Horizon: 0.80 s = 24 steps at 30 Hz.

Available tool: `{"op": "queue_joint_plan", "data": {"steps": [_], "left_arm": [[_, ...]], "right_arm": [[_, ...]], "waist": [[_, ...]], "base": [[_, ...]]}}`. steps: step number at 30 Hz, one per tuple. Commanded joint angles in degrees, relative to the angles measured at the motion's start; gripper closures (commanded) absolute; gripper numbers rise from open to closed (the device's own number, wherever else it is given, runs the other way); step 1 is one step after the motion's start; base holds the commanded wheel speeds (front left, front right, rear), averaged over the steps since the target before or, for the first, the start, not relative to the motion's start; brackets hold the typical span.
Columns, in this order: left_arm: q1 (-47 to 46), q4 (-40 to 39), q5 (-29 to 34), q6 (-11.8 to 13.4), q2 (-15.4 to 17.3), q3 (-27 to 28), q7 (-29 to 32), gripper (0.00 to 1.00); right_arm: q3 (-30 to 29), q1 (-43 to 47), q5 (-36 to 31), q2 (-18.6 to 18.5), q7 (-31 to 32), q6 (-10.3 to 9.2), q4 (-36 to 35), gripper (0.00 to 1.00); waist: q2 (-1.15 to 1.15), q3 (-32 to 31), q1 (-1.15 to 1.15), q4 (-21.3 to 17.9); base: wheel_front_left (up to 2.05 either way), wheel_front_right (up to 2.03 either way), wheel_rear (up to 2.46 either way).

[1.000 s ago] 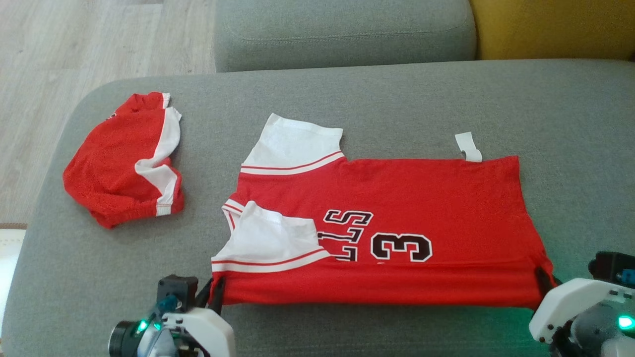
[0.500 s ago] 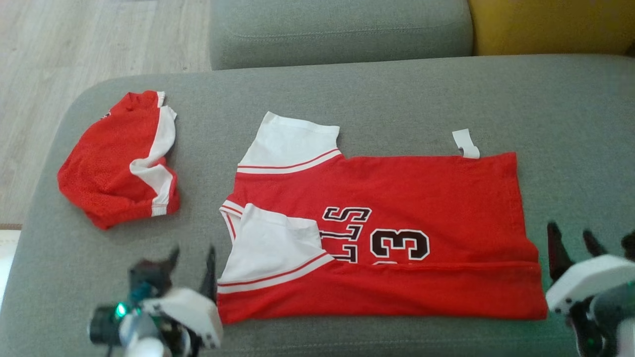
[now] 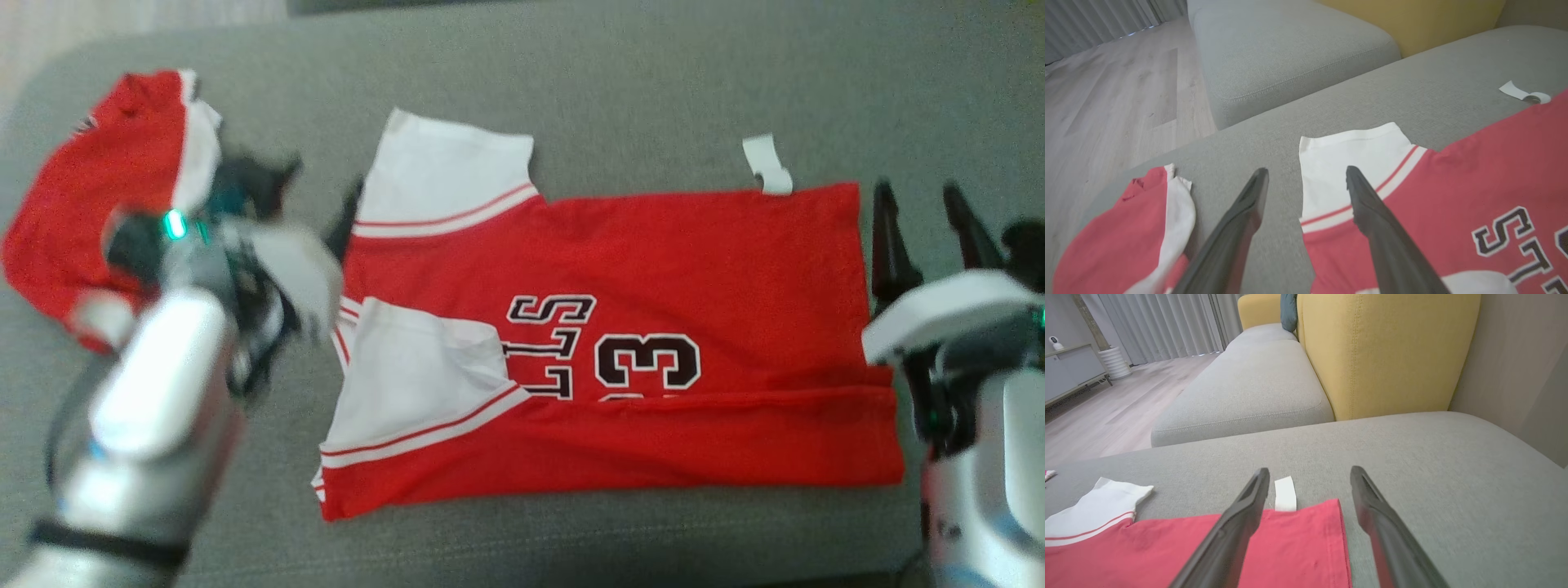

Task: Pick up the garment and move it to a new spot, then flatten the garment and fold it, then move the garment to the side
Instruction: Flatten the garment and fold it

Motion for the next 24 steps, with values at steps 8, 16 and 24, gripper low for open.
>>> {"op": "queue_joint_plan", "data": {"steps": [8,16,24], "left_arm": [[-21.9,9.9,-7.7,-6.1,4.4,-0.6,12.0,0.00],[-33.7,14.8,-16.1,-6.2,11.6,-13.1,17.7,0.00],[-38.0,20.4,-19.4,-6.2,13.5,-17.7,16.6,0.00]], "right_arm": [[4.6,-11.1,-1.9,-0.6,0.5,0.37,-1.3,0.00],[8.2,-16.8,-0.1,-0.6,-0.7,0.37,0.1,0.00],[9.6,-17.8,1.2,-0.6,-1.5,0.37,0.6,0.00]], "waist": [[0.00,11.0,0.00,-4.3],[0.00,15.8,0.00,-7.9],[0.00,17.6,0.00,-10.2]], "base": [[0.00,0.00,0.00],[0.00,0.00,0.00],[0.00,0.00,0.00]]}}
